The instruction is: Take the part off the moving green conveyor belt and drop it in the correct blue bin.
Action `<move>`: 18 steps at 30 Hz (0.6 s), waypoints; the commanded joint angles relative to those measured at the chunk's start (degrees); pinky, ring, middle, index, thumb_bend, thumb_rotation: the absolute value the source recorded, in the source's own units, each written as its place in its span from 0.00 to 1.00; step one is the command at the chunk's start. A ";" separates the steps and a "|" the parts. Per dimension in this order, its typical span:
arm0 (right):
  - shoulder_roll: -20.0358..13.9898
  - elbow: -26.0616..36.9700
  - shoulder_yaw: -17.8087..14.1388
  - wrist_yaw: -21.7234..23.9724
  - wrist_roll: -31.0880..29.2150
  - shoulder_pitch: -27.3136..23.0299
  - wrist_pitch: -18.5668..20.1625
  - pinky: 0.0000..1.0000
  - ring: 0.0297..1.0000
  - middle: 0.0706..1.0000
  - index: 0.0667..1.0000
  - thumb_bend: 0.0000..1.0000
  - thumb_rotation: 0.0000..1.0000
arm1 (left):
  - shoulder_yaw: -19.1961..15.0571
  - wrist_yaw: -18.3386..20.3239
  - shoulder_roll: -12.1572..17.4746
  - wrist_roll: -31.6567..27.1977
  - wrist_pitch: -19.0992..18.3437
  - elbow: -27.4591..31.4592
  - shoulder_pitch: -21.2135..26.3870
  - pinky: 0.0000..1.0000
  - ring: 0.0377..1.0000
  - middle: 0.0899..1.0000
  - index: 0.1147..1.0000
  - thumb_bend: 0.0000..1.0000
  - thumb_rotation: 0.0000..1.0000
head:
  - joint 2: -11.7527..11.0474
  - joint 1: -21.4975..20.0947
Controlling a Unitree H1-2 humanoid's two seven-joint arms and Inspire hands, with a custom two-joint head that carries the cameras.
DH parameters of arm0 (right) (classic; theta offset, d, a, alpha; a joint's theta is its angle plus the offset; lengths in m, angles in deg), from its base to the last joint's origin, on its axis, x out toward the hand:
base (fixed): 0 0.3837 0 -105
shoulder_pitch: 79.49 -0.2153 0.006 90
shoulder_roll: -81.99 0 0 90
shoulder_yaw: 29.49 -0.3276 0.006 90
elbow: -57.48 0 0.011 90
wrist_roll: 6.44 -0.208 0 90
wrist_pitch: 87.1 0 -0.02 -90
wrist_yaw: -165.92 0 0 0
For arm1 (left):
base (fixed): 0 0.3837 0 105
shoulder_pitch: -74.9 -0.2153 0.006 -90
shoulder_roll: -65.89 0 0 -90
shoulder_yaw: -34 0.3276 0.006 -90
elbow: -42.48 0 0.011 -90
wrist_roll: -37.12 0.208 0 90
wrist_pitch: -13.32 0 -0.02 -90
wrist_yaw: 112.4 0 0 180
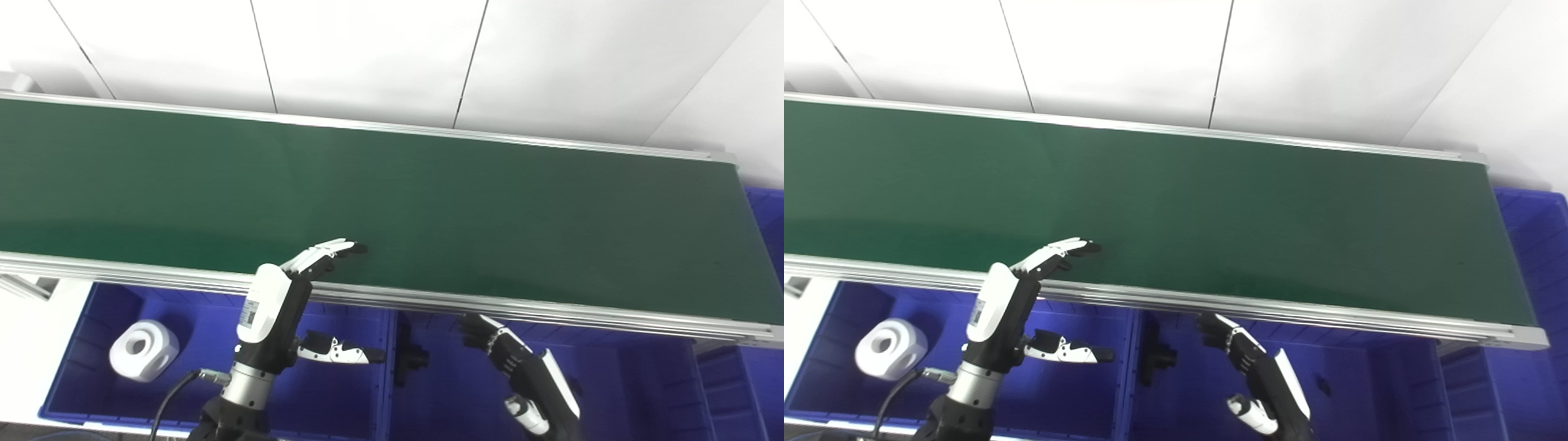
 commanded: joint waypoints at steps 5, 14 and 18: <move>-1.32 3.49 2.68 -3.94 1.01 0.36 -2.33 0.77 0.84 0.83 0.81 0.98 0.82 | 1.87 3.97 0.91 -9.69 2.25 0.57 -1.26 0.72 0.78 0.79 0.75 0.81 0.30 | 3.61 0.16; -2.03 6.46 6.48 -8.37 2.78 1.47 -2.33 0.88 0.89 0.88 0.86 0.93 0.88 | 2.83 11.15 3.19 -18.63 1.36 1.99 -1.87 0.79 0.83 0.83 0.79 0.79 0.34 | 5.78 -2.35; -2.24 6.36 8.33 -10.61 3.51 1.37 -2.33 0.88 0.89 0.88 0.86 0.92 0.89 | 2.59 13.99 4.30 -21.62 1.59 2.26 -2.33 0.80 0.83 0.83 0.79 0.80 0.37 | 5.65 -4.53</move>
